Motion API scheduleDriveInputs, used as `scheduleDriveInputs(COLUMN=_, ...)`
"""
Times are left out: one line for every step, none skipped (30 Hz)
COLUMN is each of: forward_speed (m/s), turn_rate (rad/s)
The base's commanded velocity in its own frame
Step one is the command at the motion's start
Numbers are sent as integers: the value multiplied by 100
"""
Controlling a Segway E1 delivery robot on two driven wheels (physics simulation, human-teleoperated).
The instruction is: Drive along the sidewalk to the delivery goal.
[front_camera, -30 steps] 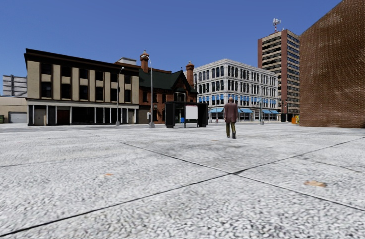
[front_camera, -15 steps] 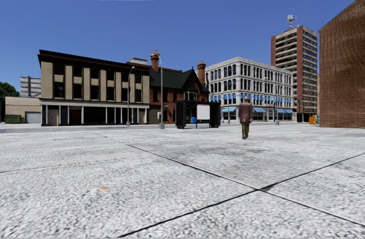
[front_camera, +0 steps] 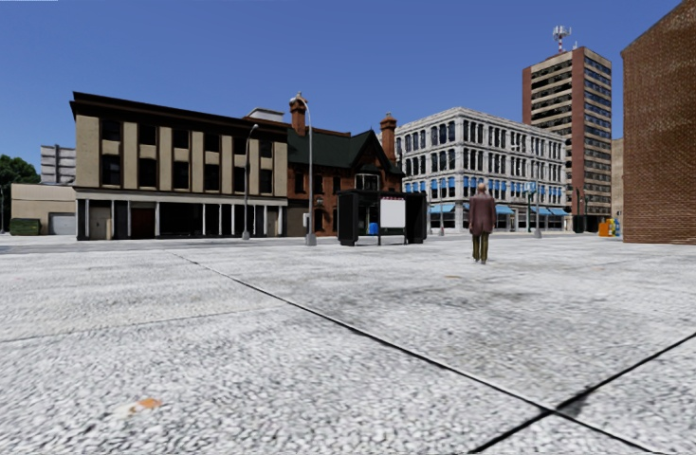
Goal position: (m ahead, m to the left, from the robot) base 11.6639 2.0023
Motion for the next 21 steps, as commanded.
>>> scheduleDriveInputs(forward_speed=111, turn_rate=57)
scheduleDriveInputs(forward_speed=110, turn_rate=79)
scheduleDriveInputs(forward_speed=110, turn_rate=78)
scheduleDriveInputs(forward_speed=110, turn_rate=8)
scheduleDriveInputs(forward_speed=110, turn_rate=0)
scheduleDriveInputs(forward_speed=109, turn_rate=0)
scheduleDriveInputs(forward_speed=108, turn_rate=0)
scheduleDriveInputs(forward_speed=108, turn_rate=0)
scheduleDriveInputs(forward_speed=108, turn_rate=0)
scheduleDriveInputs(forward_speed=107, turn_rate=0)
scheduleDriveInputs(forward_speed=106, turn_rate=0)
scheduleDriveInputs(forward_speed=105, turn_rate=0)
scheduleDriveInputs(forward_speed=105, turn_rate=0)
scheduleDriveInputs(forward_speed=105, turn_rate=0)
scheduleDriveInputs(forward_speed=105, turn_rate=0)
scheduleDriveInputs(forward_speed=105, turn_rate=0)
scheduleDriveInputs(forward_speed=105, turn_rate=0)
scheduleDriveInputs(forward_speed=105, turn_rate=0)
scheduleDriveInputs(forward_speed=105, turn_rate=0)
scheduleDriveInputs(forward_speed=105, turn_rate=0)
scheduleDriveInputs(forward_speed=105, turn_rate=0)
